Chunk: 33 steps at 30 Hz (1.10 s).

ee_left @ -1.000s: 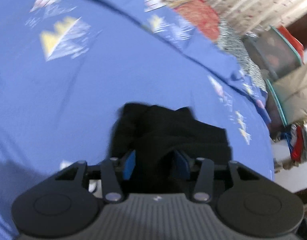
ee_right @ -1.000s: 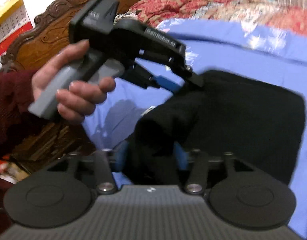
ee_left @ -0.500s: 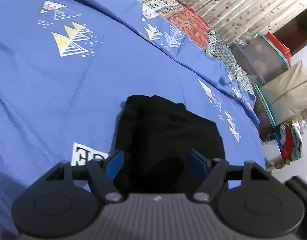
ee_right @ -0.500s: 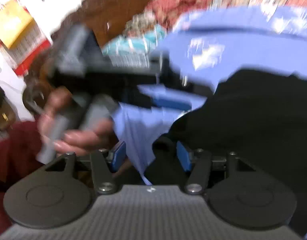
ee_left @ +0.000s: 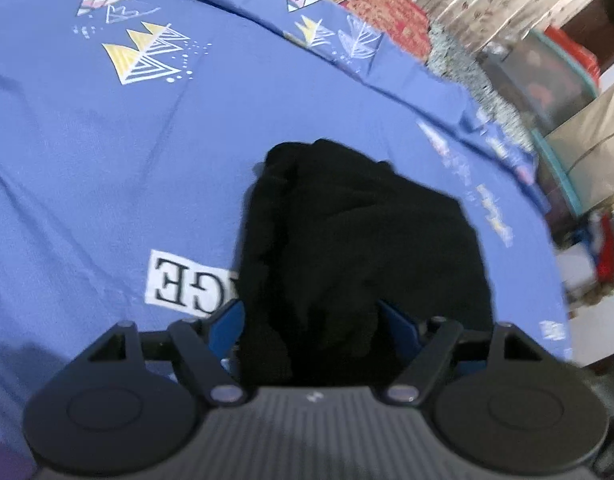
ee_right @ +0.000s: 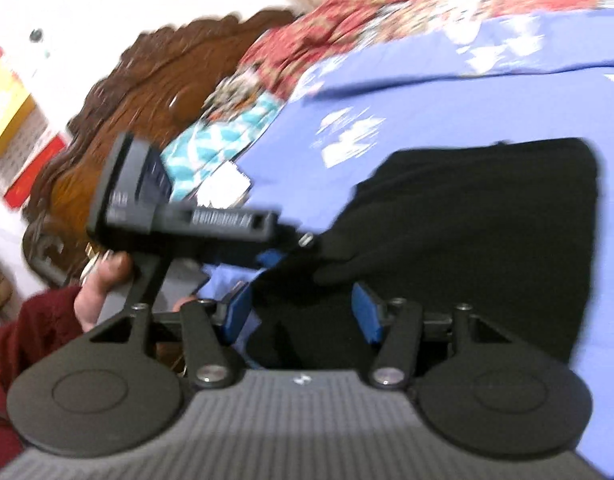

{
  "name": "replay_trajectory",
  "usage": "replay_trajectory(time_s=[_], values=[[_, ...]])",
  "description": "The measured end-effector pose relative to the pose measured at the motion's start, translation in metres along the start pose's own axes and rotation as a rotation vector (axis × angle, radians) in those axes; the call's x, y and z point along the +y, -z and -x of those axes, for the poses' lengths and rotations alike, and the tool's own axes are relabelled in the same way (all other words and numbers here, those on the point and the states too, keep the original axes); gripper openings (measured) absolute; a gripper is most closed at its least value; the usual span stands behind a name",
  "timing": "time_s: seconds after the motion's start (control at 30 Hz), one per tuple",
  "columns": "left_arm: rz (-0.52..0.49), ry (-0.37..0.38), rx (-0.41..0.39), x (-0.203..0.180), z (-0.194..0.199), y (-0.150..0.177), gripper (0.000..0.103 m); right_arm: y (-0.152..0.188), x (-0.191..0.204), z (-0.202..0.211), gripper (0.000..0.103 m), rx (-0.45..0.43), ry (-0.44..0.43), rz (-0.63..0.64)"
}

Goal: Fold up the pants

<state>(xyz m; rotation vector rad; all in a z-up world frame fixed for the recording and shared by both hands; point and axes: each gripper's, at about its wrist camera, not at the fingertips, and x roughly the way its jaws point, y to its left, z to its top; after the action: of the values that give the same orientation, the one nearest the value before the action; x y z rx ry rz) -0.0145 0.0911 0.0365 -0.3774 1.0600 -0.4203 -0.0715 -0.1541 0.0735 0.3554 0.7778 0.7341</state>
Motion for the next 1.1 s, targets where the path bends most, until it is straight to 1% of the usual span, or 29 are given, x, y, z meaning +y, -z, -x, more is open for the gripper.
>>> replay_trajectory(time_s=[0.07, 0.17, 0.23, 0.3, 0.4, 0.43, 0.5, 0.63, 0.77, 0.87, 0.9, 1.03, 1.1], values=[[-0.024, -0.049, 0.0, -0.003, -0.002, 0.002, 0.08, 0.003, -0.019, 0.01, 0.059, -0.047, 0.041, -0.047], [-0.05, -0.093, -0.005, -0.008, -0.003, 0.004, 0.082, 0.007, -0.037, 0.026, 0.059, -0.111, 0.126, -0.107], [-0.079, -0.132, -0.015, -0.014, -0.004, 0.007, 0.083, 0.009, -0.048, 0.032, 0.059, -0.134, 0.189, -0.143], [-0.107, -0.163, -0.022, -0.019, -0.005, 0.009, 0.085, 0.015, -0.06, 0.038, 0.059, -0.139, 0.24, -0.187], [-0.14, -0.204, -0.029, -0.026, -0.006, 0.01, 0.086, 0.024, -0.074, 0.034, 0.059, -0.1, 0.317, -0.242], [-0.15, -0.214, -0.029, -0.028, -0.006, 0.01, 0.087, 0.028, -0.078, 0.032, 0.059, -0.091, 0.323, -0.259], [-0.169, -0.237, -0.034, -0.032, -0.006, 0.011, 0.088, 0.033, -0.081, 0.03, 0.059, -0.098, 0.309, -0.29], [-0.196, -0.267, -0.041, -0.038, -0.006, 0.013, 0.089, 0.031, -0.081, 0.034, 0.061, -0.132, 0.307, -0.289], [-0.195, -0.283, -0.039, -0.039, -0.006, 0.012, 0.092, 0.037, -0.092, 0.043, 0.072, -0.166, 0.285, -0.365], [-0.204, -0.297, -0.039, -0.041, -0.007, 0.012, 0.093, 0.045, -0.103, 0.05, 0.077, -0.146, 0.289, -0.429], [-0.205, -0.301, -0.039, -0.042, -0.008, 0.012, 0.094, 0.047, -0.108, 0.05, 0.078, -0.148, 0.274, -0.457], [-0.204, -0.317, -0.037, -0.043, -0.009, 0.013, 0.097, 0.052, -0.114, 0.056, 0.086, -0.189, 0.217, -0.52], [-0.202, -0.321, -0.036, -0.043, -0.01, 0.013, 0.098, 0.055, -0.115, 0.058, 0.088, -0.21, 0.199, -0.546]])
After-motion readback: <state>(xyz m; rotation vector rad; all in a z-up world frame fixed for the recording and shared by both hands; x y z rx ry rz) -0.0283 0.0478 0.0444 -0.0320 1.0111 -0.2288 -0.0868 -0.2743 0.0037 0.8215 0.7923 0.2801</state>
